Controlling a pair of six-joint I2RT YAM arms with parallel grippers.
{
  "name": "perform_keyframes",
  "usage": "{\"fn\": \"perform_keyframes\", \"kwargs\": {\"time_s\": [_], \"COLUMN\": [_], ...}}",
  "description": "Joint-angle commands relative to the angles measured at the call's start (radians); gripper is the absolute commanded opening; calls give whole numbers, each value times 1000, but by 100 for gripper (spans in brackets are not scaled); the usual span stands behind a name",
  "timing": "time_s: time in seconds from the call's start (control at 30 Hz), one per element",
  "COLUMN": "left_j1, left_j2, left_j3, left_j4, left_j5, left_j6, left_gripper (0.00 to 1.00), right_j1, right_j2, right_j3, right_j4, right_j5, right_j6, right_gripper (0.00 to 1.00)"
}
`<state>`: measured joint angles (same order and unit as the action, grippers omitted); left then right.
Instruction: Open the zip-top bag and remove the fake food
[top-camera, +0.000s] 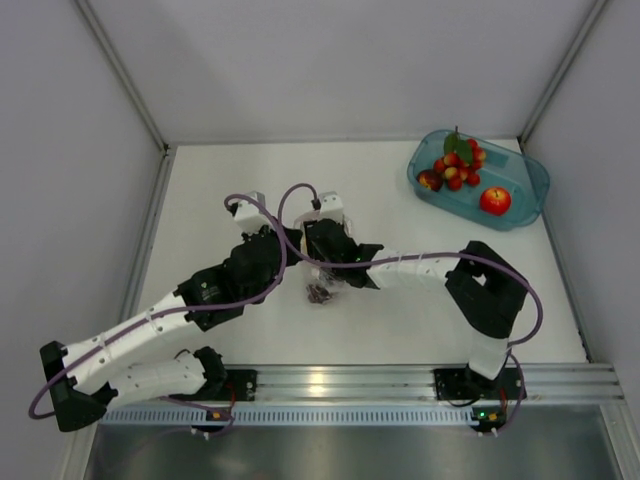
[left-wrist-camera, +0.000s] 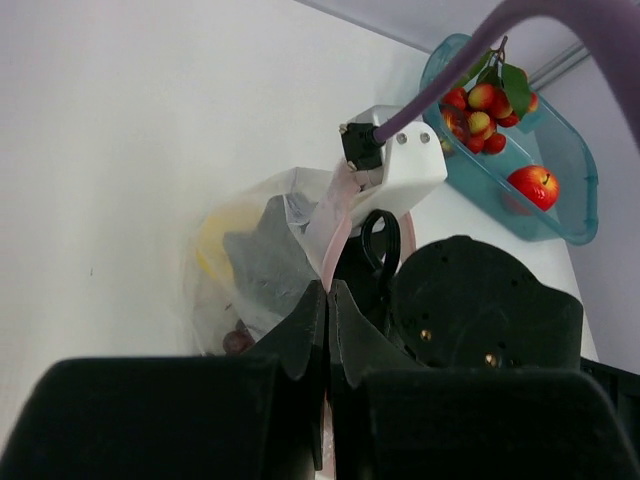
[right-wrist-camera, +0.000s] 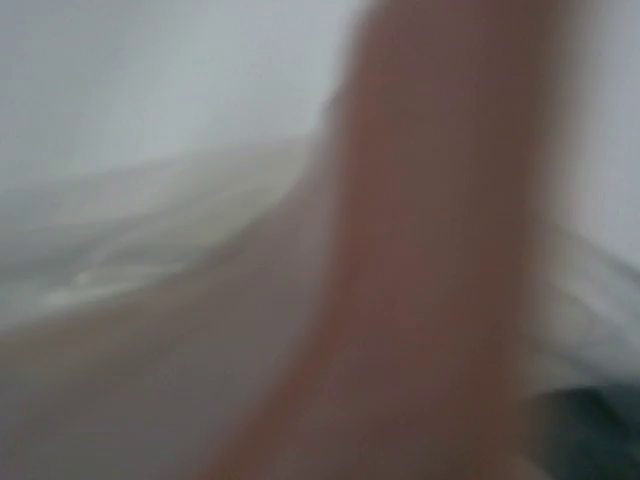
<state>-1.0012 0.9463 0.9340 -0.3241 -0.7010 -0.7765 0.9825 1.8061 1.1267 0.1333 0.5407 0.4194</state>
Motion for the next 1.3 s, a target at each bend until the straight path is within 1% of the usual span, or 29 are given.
{"fn": "perform_keyframes", "kwargs": {"time_s": [0.0, 0.2, 0.33, 0.37, 0.4, 0.43, 0.67, 0.7, 0.73, 0.8, 0.83, 0.9, 0.93, 1.03, 1.13, 1.27], "left_j1": [3, 16, 26, 29, 32, 33, 42, 44, 45, 50, 52, 55, 58, 65, 69, 72], "left_j2": [-20, -4, -4, -4, -6, -7, -11, -11, -12, -12, -14, -11, -9, -6, -7, -15], "left_j3": [3, -20, -26, -27, -29, -32, -37, -38, -38, -41, -43, -43, -43, -41, -44, -46], "left_j4": [20, 11, 11, 11, 11, 11, 11, 11, 11, 11, 11, 13, 11, 13, 13, 13], "left_j5": [-15, -12, -9, -9, -9, -9, 5, 5, 6, 11, 12, 17, 20, 28, 29, 28], "left_j6": [23, 23, 23, 26, 26, 26, 34, 33, 33, 34, 34, 36, 36, 34, 31, 31], "left_gripper": [0, 0, 0, 0, 0, 0, 0, 0, 0, 0, 0, 0, 0, 0, 0, 0], "right_j1": [-59, -70, -71, -71, -73, -76, -102, -104, -105, -108, -108, -110, -110, -108, -108, -100], "right_j2": [51, 96, 163, 176, 189, 211, 274, 280, 298, 299, 283, 266, 260, 239, 191, 112], "right_j3": [45, 84, 130, 152, 159, 162, 183, 191, 200, 206, 194, 165, 165, 160, 119, 59], "right_j4": [-36, -66, -130, -176, -185, -190, -182, -182, -195, -196, -151, -112, -106, -87, -32, 8], "right_j5": [-27, -62, -82, -84, -84, -88, -131, -140, -143, -134, -137, -143, -143, -137, -145, -150], "right_j6": [-8, -16, -14, -10, -7, -5, 2, -2, -5, -5, -8, -19, -24, -48, -65, -82], "right_gripper": [50, 61, 67, 70, 70, 70, 81, 84, 92, 88, 86, 83, 78, 68, 62, 60]}}
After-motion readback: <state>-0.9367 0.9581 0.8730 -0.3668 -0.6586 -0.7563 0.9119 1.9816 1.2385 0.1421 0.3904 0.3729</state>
